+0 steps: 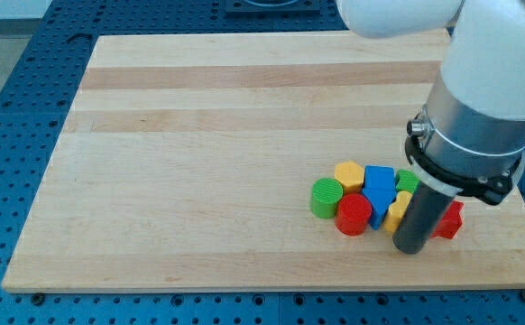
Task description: Move group of blocks towards up
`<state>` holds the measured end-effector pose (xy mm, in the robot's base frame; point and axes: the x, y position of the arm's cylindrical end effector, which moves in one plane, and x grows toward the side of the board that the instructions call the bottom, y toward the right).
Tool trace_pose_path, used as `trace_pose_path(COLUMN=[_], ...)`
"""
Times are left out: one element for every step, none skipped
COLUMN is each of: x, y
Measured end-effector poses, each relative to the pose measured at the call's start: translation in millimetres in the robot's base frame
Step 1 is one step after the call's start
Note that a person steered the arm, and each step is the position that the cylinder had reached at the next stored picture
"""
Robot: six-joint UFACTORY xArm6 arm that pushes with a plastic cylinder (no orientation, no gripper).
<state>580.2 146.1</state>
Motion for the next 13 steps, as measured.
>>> trace_pose_path(x=[1.4,32.5,38.1,38.0,37.6,21.7,-0.1,-7.7,-8.1,-8.1,-8.1,-7.5,-6.2], y=[-1.2,-18.0,6.7,67.4,126.2,130.0,130.1,116.5,84.7,50.5,19.1,-3.5,-22.1])
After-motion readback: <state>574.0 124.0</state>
